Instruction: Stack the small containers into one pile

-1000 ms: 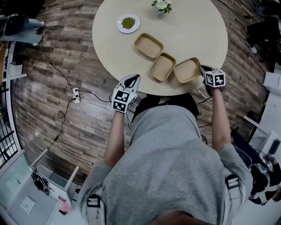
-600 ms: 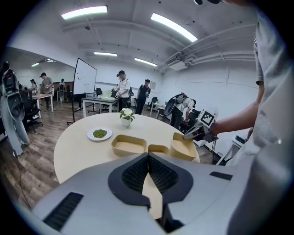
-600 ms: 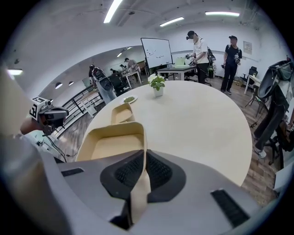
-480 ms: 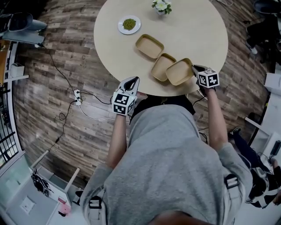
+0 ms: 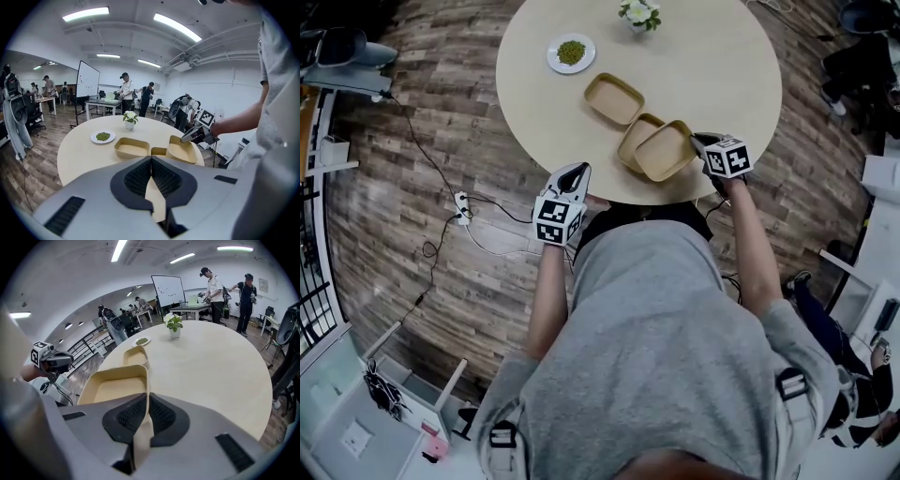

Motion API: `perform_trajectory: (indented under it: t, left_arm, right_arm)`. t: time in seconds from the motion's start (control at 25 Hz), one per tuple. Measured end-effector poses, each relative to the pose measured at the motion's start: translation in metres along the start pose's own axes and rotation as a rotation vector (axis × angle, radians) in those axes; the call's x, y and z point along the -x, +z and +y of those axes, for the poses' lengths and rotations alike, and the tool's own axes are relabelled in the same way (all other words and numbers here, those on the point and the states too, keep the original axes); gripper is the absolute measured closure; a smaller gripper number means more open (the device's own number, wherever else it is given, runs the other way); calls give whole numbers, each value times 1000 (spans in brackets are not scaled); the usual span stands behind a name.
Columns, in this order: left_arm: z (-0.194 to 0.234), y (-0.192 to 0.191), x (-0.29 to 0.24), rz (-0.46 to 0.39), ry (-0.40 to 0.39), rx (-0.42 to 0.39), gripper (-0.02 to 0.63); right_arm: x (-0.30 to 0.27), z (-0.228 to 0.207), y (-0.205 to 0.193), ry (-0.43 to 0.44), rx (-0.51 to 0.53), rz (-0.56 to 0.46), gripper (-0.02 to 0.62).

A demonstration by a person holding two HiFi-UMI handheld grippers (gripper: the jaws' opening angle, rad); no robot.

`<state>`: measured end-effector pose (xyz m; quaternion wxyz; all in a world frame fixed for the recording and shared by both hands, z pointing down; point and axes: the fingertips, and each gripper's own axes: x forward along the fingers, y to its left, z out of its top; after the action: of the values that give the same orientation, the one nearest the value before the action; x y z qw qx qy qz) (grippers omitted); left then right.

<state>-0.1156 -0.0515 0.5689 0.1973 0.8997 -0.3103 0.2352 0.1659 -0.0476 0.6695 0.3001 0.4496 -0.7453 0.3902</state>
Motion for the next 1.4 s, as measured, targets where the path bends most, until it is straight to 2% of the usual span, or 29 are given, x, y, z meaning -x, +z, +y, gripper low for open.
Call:
perform_trajectory:
  t: [0.44,1.4]
  left_arm:
    - [4,-12,12,-6,42,38,588]
    - [20,-33,32,-4,145,126,588]
  right_arm:
    - [-23,19,19,48,113,49,572]
    - [-67,38,41,149,260,165,572]
